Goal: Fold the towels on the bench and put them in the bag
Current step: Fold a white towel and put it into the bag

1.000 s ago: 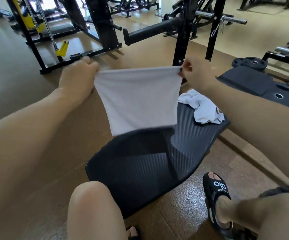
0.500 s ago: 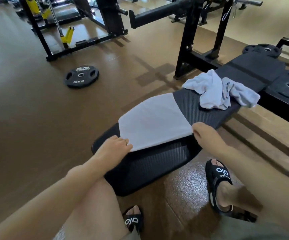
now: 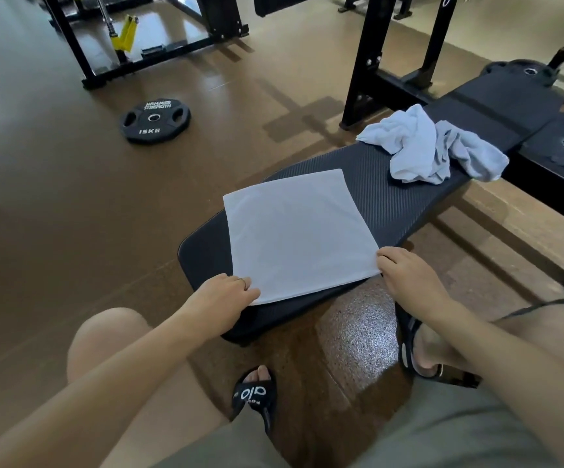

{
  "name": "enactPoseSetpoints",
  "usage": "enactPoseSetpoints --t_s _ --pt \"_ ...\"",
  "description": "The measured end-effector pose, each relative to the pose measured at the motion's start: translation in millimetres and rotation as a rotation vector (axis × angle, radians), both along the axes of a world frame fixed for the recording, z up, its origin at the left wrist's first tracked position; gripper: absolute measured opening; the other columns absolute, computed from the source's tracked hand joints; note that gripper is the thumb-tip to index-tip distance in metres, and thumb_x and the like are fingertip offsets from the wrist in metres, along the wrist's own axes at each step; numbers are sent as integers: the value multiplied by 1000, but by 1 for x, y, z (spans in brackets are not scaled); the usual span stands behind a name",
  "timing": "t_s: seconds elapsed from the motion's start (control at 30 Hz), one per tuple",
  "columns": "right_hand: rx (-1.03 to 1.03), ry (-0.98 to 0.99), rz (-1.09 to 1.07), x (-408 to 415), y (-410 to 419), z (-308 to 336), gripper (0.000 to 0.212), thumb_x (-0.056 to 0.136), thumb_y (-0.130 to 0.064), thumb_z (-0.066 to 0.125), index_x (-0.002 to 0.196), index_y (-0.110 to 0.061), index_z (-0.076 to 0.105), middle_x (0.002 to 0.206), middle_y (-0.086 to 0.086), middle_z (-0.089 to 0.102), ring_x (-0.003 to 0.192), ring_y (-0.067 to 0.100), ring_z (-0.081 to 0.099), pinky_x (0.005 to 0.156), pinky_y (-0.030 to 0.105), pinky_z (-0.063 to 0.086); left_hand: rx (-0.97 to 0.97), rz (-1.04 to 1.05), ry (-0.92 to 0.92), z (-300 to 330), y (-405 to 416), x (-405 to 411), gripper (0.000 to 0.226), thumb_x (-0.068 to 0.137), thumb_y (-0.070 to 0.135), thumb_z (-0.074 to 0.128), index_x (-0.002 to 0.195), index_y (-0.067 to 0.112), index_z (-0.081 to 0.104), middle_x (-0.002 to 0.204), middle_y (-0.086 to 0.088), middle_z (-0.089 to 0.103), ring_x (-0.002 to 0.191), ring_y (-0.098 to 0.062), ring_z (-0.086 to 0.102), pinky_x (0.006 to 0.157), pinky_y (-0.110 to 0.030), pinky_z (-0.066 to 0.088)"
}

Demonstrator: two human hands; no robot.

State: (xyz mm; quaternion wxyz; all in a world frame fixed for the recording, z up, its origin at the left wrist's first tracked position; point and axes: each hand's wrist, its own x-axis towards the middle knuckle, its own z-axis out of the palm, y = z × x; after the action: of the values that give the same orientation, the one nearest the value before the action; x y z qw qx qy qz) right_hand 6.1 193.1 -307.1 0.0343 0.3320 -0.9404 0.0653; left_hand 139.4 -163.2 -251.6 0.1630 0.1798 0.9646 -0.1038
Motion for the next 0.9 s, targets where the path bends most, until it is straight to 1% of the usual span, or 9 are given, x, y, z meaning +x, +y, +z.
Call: enactPoseSetpoints --t_s 0.1,0.2,0.3,0.4,0.5,0.63,0.77,0.83,0.9 --pt "71 -82 -58 3 -15 17 33 64 10 73 91 -7 63 106 12 63 101 36 60 90 43 49 40 29 5 7 3 1 20 96 27 47 114 22 53 104 3 56 92 -17 57 82 -30 44" --pt "78 -83 -77 9 -39 33 39 66 5 70 101 -10 63 110 8 60 109 32 54 104 43 41 129 64 92 11 14 -4 38 99 51 43 121 22 52 109 3 57 94 -17 58 84 -30 46" --pt "-34 -100 55 17 -77 35 54 79 -2 60 133 -7 57 143 13 54 134 34 47 118 47 32 237 118 204 7 31 -22 52 100 59 45 137 22 45 130 -1 53 111 -21 59 95 -34 49" --pt "-36 -233 75 23 -107 26 63 99 -27 36 160 -17 25 168 5 21 155 23 17 127 40 10 147 -40 210 -6 45 -31 46 104 54 42 131 17 48 128 -5 55 110 -24 59 90 -36 50" --pt "83 -284 91 27 -106 9 72 96 -45 7 163 -21 10 170 3 6 157 21 3 127 38 1 85 -156 153 -22 40 -21 30 107 39 42 123 16 53 123 -5 59 106 -25 61 85 -37 52" --pt "132 -178 148 29 -85 -16 66 104 -51 14 163 -22 14 170 2 6 157 22 3 125 39 0 111 -151 171 -30 31 -16 17 105 28 49 113 15 56 113 -5 62 94 -24 64 77 -36 53" --pt "160 -161 162 28 -86 -15 67 104 -55 13 163 -25 6 170 3 -1 157 22 -5 125 44 3 56 -183 155 -32 31 -15 13 100 23 58 109 14 55 103 -5 62 86 -23 63 71 -34 50" --pt "163 -121 253 33 -87 -15 65 105 -55 15 163 -27 7 170 4 1 157 24 -1 127 46 5 4 -202 145 -32 34 -13 17 92 15 66 106 12 58 99 -6 63 82 -24 63 67 -34 49" --pt "195 -61 345 38 -86 -20 61 108 -51 20 163 -27 10 170 5 6 157 27 6 127 48 11 -50 -219 134 -32 37 -11 16 91 12 64 106 9 59 97 -8 64 80 -25 64 66 -35 51"
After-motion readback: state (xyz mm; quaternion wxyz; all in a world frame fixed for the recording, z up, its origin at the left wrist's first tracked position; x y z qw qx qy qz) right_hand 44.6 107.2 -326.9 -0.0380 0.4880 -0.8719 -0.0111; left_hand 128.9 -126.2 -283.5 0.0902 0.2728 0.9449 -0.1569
